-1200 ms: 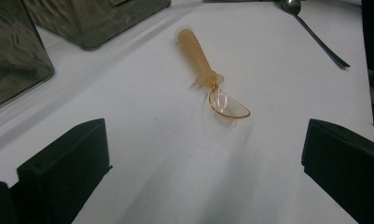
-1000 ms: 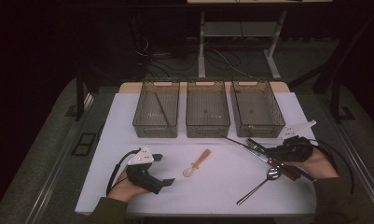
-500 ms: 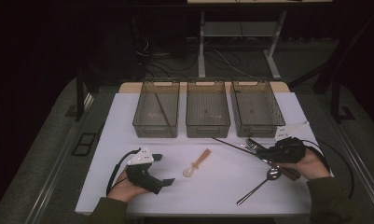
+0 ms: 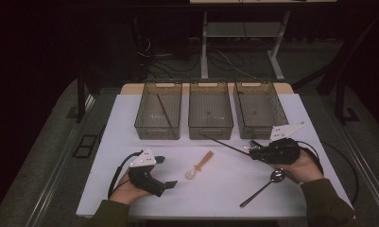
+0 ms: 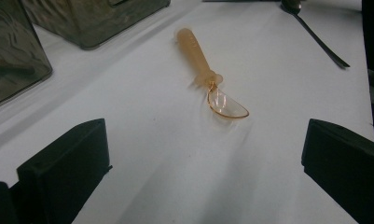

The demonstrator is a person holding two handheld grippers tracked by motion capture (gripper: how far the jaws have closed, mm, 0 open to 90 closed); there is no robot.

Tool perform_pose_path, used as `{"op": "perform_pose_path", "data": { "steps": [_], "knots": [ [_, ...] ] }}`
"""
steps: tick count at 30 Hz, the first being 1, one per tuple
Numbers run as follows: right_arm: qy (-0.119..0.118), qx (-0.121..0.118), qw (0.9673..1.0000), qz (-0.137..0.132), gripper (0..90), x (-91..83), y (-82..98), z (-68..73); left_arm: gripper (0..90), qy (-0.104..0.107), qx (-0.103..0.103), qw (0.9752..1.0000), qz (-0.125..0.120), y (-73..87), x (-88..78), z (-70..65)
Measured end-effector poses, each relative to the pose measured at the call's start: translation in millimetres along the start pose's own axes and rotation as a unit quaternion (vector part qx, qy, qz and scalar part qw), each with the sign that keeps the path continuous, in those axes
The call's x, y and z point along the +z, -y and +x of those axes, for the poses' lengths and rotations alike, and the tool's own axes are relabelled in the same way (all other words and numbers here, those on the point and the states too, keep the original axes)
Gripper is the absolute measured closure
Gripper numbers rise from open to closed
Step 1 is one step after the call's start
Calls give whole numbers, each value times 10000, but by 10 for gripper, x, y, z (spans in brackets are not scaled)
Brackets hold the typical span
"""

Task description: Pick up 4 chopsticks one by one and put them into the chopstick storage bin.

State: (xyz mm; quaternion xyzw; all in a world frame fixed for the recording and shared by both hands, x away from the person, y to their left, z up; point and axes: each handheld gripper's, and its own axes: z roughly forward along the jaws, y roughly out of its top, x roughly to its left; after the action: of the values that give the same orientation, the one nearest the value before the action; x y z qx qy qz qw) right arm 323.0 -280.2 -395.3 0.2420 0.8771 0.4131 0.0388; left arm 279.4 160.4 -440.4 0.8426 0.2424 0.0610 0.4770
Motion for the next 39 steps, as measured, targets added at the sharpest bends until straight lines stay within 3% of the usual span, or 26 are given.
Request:
{"op": "perform_pose_path", "data": {
  "steps": [16, 32, 39],
  "knots": [
    [159, 256, 9987, -418, 843, 130, -284, 83, 0, -3, -52, 10000, -43, 12, 16, -5],
    [601, 648, 9945, -555, 843, 439, -651, 94, 0, -32, -83, 10000, -43, 21, 13, 10],
    [753, 635, 9941, -448, 843, 635, -899, 170, 0, -8, -27, 10000, -24, 18, 19, 8]
  ]
}}
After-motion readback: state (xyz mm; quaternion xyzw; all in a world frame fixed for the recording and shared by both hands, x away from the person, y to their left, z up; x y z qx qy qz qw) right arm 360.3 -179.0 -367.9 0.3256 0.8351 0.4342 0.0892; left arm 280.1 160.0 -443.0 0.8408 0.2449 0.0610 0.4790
